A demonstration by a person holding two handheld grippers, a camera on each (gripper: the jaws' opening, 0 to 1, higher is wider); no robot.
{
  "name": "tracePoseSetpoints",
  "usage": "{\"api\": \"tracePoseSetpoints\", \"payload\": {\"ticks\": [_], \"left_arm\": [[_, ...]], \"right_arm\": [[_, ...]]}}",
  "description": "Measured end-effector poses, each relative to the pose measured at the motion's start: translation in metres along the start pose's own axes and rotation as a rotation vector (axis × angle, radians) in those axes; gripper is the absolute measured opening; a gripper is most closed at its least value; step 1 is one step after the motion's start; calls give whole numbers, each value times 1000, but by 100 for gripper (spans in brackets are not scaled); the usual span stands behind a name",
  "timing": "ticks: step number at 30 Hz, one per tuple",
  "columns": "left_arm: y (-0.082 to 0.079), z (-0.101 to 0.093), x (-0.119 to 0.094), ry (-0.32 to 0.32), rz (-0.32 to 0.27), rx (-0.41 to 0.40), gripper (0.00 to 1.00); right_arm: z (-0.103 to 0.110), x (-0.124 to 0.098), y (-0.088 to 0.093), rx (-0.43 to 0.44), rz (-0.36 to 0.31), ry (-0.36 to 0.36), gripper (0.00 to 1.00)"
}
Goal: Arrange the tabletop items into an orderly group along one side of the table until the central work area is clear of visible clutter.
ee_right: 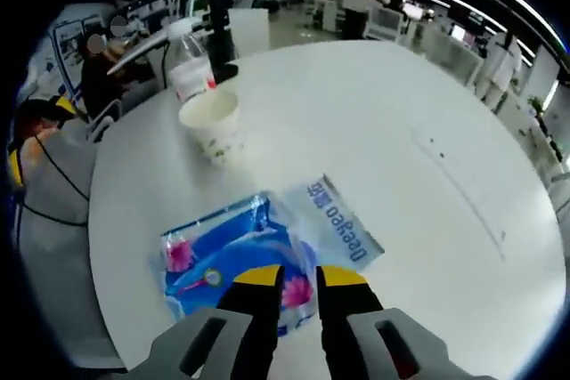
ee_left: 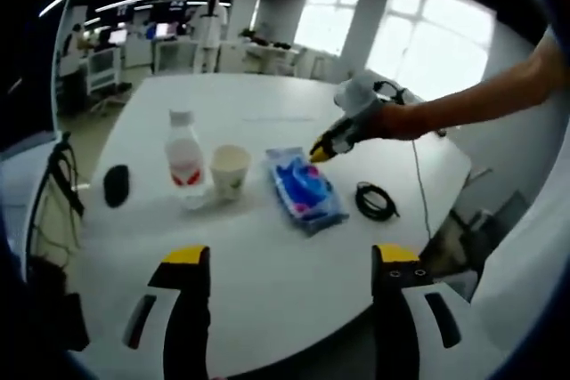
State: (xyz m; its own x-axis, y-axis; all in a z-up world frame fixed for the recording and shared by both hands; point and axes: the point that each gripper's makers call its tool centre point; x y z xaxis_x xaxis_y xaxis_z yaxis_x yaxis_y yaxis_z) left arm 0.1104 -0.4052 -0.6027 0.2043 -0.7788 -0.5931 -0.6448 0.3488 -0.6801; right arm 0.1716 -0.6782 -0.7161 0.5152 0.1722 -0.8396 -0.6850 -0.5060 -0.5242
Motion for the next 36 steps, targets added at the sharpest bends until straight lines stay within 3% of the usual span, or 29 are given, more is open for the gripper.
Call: {"api": "tracePoseSetpoints", "payload": {"ticks": [7,15,20,23,28,36], "left_arm": [[1,10,0,-7,-5,-7,74],[0,3,-4,-12,-7,-16,74],[4,10,-5,-18,-1,-18,74],[4,9,-5,-21,-2,-21,73],[1,4,-3,-12,-5,-18,73],[1,-2,5,10,7,-5,73]], "right_arm": [[1,11,-4,-17,13,-19,10],[5,18,-2,-35,18,-35,3],[13,14,8,-151,45,-49,0],[19,8,14,-152,46,-52,0],[24,-7,33,-119,60,-35,0],[33,-22,59,75,45,-17,0]]}}
Point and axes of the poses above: the point that each gripper's makers call its tool centre point, and the gripper's own axes: x roughly forward along the fingers, z roughly to its left, y roughly out of its underside, and after that the axes turned 14 degrees about -x, right-handed
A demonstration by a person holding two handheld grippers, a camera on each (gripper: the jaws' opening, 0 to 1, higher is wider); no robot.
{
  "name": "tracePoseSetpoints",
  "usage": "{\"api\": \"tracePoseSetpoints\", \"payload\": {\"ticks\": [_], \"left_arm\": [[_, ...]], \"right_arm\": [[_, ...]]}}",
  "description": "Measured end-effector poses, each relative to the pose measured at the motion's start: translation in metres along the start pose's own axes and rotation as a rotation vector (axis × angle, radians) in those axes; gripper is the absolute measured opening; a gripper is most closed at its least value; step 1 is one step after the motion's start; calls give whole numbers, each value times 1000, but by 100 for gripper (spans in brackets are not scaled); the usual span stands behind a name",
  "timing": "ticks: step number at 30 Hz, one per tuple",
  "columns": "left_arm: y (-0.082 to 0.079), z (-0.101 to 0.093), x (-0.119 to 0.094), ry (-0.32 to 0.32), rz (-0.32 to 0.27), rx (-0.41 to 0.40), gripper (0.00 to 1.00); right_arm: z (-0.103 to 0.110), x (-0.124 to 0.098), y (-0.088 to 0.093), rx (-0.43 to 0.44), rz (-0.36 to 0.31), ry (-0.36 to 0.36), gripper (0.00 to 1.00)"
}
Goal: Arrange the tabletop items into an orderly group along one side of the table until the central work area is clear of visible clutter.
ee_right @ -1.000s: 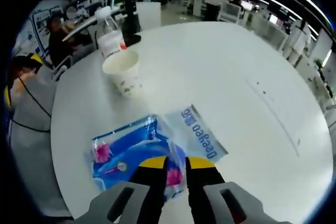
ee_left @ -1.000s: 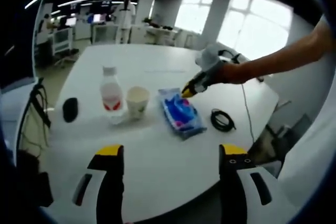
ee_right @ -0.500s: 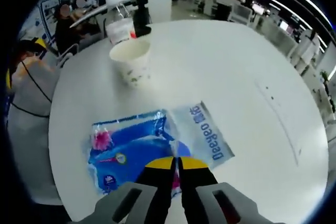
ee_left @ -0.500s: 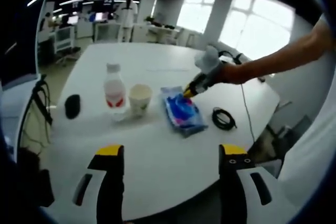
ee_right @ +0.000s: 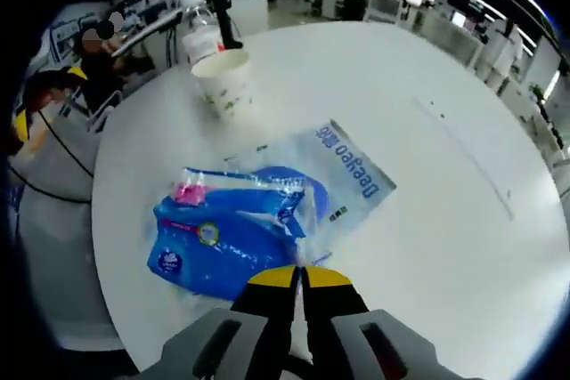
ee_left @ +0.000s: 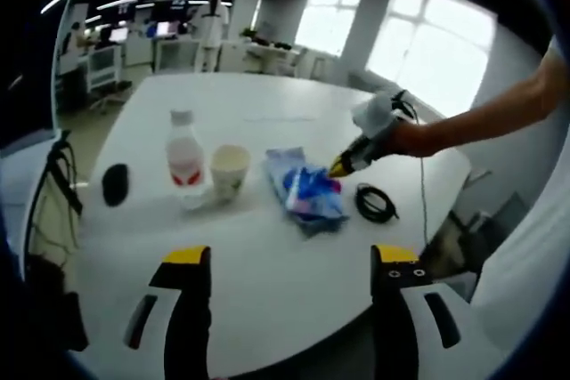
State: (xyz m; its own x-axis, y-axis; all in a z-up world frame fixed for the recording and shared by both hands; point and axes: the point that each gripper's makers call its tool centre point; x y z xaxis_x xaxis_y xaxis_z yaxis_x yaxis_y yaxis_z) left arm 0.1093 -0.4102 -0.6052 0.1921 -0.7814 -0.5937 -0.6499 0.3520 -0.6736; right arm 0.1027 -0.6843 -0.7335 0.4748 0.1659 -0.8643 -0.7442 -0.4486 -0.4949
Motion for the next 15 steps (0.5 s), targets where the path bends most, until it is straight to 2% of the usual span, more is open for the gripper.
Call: {"api": "tracePoseSetpoints", "payload": {"ticks": [3,6,9,11,15], "left_arm": [[1,1,2,7,3,4,73],[3,2,4,12,8,10,73],[1,-8,2,17,11,14,73],[3,-4,4,18,13,16,73],[4,-4,4,20,16,18,73]], "right_arm": [[3,-3,10,80,-10,9,0],[8,-3,13,114,-14,11,0],[14,-7,20,147,-24,14,0],[18,-8,24,164,-20,20,0],[26,-12,34,270,-20,45,0]]}}
Point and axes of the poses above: the point that each gripper's makers call its tool centre point, and the gripper's own axes: x roughly forward along the fingers, z roughly to its left, y roughly out of its underside, and after that the axes turned 14 degrees about -x, right-handed
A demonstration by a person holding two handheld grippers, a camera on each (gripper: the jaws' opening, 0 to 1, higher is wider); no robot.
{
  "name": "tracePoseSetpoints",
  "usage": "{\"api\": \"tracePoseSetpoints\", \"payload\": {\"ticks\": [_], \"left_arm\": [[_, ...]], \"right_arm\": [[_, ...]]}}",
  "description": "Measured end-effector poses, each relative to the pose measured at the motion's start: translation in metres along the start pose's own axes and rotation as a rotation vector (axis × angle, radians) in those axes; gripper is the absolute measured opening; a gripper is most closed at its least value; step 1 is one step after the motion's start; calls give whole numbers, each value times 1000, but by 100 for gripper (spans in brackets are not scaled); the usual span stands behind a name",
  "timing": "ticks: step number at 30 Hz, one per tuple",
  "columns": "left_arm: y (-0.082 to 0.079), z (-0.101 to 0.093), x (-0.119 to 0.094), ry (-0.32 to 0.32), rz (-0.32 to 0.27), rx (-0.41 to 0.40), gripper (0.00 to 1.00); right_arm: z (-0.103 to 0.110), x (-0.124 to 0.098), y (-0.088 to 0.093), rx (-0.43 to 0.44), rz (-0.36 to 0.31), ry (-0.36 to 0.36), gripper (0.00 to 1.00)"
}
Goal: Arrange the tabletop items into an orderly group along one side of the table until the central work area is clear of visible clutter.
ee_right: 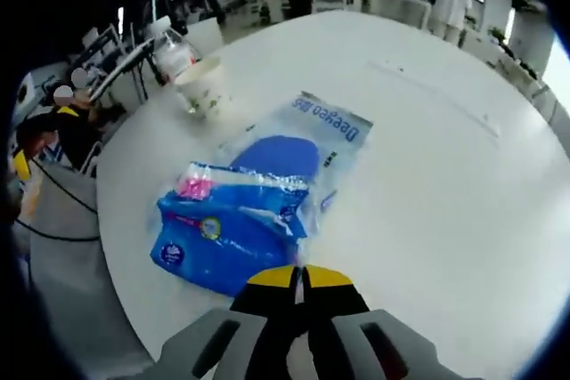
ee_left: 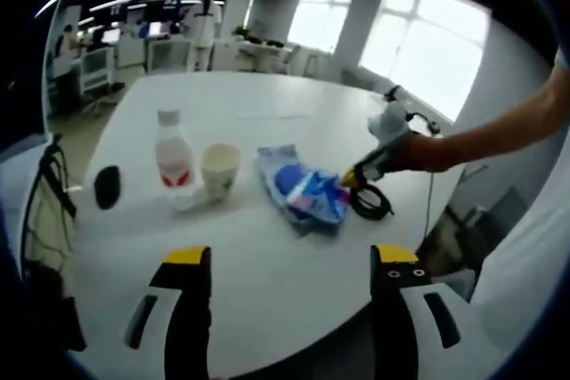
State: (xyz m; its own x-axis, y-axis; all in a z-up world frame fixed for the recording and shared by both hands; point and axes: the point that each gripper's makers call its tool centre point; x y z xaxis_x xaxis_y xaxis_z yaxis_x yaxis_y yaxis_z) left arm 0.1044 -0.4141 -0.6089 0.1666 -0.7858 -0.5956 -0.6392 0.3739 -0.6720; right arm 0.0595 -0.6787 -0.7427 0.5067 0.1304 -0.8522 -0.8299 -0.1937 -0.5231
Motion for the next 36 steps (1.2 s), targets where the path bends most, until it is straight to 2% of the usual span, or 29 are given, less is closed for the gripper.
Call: {"api": "tracePoseSetpoints", "payload": {"ticks": [3,7,16,19,27,31,34,36], "left_arm": [[-2,-9,-2,0,3,3,73],[-1,-5,-1,2,2,4,73],[-5,-13,-4,1,1,4,73],[-1,-2,-1,0,1,5,73],[-4,-10,-5,-3,1,4,73],[-3,-3,-3,-3,0,3,73],[-2,0,-2,-2,3,7,73],[-2,0,-2,-2,2,7,73]], "right_arm": [[4,-3,6,84,-11,3,0],[6,-4,6,95,-20,0,0],[0,-6,-1,59,-31,-5,6],[-3,-5,-1,34,-30,-9,8],[-7,-2,-9,-1,-39,-20,16],[-8,3,-14,-20,-45,-36,22],[-3,9,-16,-89,-41,-76,28],[-2,12,-14,-136,-39,-92,27]]}}
Point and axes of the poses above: the point that each gripper's makers call its tool centre point, and the gripper's own axes: x roughly forward along the fingers, z roughly to its left, y roughly out of its underside, and after that the axes turned 14 degrees about -x, right-handed
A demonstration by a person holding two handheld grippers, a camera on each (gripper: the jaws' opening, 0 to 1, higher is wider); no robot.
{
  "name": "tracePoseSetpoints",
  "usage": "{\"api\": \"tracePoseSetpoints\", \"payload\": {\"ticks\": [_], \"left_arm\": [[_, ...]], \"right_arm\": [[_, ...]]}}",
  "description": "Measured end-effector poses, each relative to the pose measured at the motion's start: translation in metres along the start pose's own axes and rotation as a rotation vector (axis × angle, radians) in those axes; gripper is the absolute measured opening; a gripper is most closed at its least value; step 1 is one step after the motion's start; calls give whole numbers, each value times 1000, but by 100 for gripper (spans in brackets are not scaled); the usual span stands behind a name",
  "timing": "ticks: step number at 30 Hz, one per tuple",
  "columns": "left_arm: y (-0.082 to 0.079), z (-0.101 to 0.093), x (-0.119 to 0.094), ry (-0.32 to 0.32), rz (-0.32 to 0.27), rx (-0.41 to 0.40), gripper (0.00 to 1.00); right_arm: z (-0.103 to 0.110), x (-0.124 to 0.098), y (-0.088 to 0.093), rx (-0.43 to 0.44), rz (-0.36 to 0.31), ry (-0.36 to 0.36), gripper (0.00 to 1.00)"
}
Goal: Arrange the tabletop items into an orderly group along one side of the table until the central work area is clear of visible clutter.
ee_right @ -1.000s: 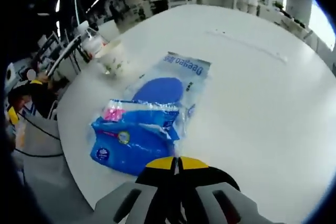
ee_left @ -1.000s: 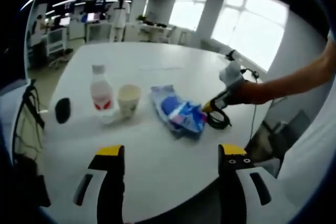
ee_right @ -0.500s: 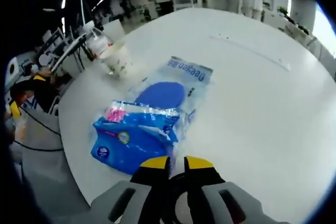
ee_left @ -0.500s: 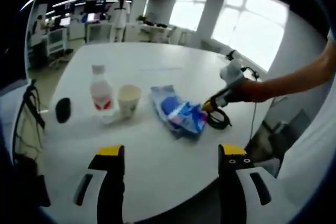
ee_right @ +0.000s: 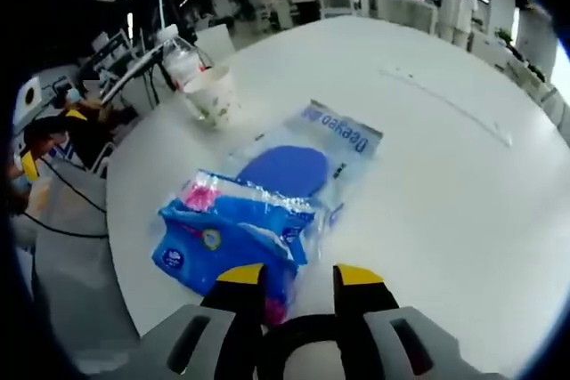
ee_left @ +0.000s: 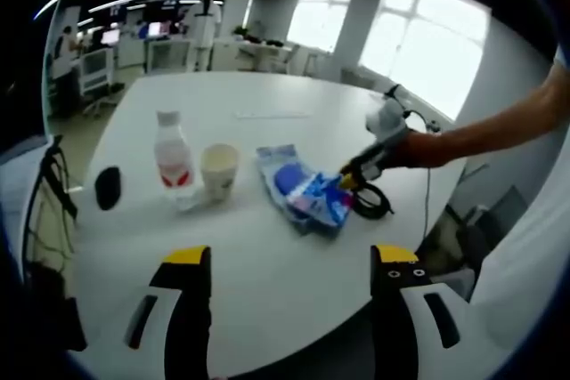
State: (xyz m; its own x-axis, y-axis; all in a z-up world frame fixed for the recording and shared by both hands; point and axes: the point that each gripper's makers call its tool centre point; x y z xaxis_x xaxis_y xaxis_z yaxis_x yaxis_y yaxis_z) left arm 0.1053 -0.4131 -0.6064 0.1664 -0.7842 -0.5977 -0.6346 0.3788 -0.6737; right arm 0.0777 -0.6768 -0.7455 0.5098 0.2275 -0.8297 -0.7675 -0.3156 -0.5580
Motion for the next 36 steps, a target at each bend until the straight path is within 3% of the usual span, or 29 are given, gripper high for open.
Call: {"api": "tracePoseSetpoints", "payload": {"ticks": [2,7,9,13,17,19,24,27,30,34,36], "left_arm": [[-3,-8,-4,-3,0,0,73],[2,3,-4,-8,1,-4,73],[1,-2,-6,-11,3,-6,73],[4,5,-5,-14,3,-9,73],[1,-5,-8,-16,1,-8,73],[4,3,-6,-17,2,-9,73],[6,5,-5,-16,7,-7,73],[3,-4,-6,-15,10,-3,73],[5,-2,-3,-10,14,2,73],[5,-7,-1,-2,22,7,73],[6,-7,1,2,26,9,73]], "right_arm": [[3,-1,-1,-17,-1,-9,27],[5,0,-7,-108,11,-35,27],[5,1,-8,-145,20,-47,26],[7,4,-13,-161,16,-64,16],[9,4,-16,-130,6,-69,8],[12,4,-16,-111,0,-74,3],[15,3,-16,-79,-6,-76,0],[13,1,-16,-54,-14,-75,0],[0,0,-14,18,-34,-56,0],[-1,-7,-11,88,-60,-31,0],[-15,-11,-10,116,-75,-22,0]]}}
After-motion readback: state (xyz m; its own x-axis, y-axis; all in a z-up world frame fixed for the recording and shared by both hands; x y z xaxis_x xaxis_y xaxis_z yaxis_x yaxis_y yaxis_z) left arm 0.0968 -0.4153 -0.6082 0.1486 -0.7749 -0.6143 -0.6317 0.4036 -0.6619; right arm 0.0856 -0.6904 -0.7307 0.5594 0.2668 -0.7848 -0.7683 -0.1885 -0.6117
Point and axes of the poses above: the point that each gripper's makers call its tool centre point, and the gripper's own axes: x roughly forward along the fingers, z roughly to its left, y roughly out of its underside, and after that the axes turned 14 degrees about -x, right-handed
